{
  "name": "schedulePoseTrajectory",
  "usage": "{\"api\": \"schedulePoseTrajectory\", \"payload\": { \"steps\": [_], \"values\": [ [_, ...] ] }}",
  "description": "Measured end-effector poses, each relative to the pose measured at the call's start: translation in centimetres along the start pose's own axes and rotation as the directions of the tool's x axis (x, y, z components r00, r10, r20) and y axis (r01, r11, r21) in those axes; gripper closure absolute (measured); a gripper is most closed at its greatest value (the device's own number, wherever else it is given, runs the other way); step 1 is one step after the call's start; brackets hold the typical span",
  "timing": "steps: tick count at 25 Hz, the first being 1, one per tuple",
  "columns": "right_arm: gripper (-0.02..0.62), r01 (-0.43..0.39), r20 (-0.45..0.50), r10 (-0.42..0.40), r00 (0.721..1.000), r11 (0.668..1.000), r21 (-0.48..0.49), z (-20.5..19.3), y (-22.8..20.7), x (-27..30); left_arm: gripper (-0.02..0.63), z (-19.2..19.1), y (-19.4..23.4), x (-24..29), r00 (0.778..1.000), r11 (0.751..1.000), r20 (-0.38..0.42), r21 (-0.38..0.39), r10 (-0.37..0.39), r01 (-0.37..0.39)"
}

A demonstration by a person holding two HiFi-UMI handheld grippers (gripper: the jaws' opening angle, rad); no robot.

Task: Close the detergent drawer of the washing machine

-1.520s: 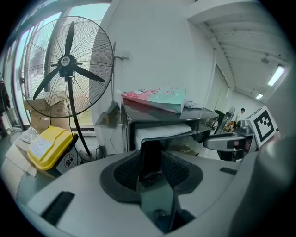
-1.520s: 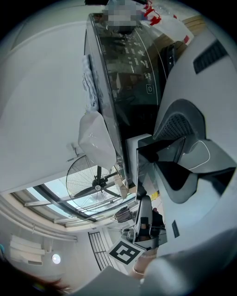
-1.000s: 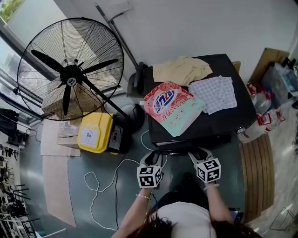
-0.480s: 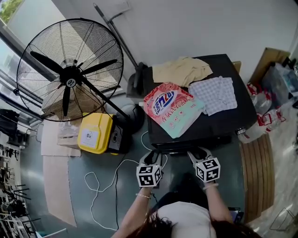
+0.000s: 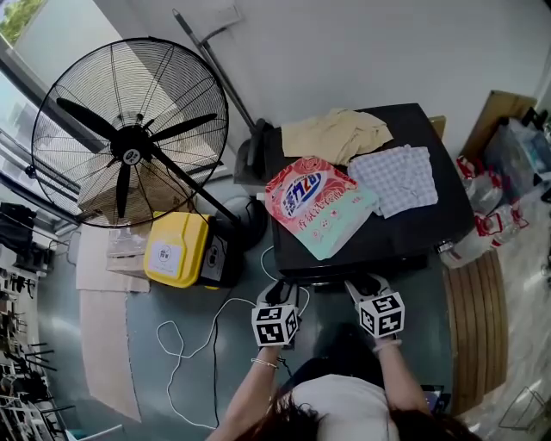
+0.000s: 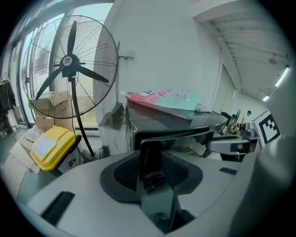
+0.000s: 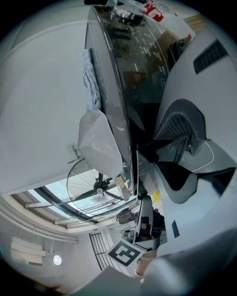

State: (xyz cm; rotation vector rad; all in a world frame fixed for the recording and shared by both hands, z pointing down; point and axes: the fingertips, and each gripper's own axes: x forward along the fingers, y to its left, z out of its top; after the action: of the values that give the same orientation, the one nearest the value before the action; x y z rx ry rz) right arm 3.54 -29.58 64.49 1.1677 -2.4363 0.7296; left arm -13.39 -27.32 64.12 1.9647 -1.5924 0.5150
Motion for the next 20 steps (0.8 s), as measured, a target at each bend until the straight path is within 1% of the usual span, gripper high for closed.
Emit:
{"api": "schedulePoseTrajectory", "payload": {
  "steps": [12,20],
  "values": [
    [0.425,0.032,0.004,-0.032,0.999,0.999,0.002,0.17,-0.05,0.37,0.463,0.23,0.32,0.3,1.0,1.0,-0.006,-0.014,0.02,-0.02],
    [0.387,0.061,0.006,-0.061,0.998,0.998,0.032,0.29,-0.57,0.55,0.463,0.37,0.47,0.52,1.0,0.999,-0.016,-0.024,0.024,-0.025]
  ]
}}
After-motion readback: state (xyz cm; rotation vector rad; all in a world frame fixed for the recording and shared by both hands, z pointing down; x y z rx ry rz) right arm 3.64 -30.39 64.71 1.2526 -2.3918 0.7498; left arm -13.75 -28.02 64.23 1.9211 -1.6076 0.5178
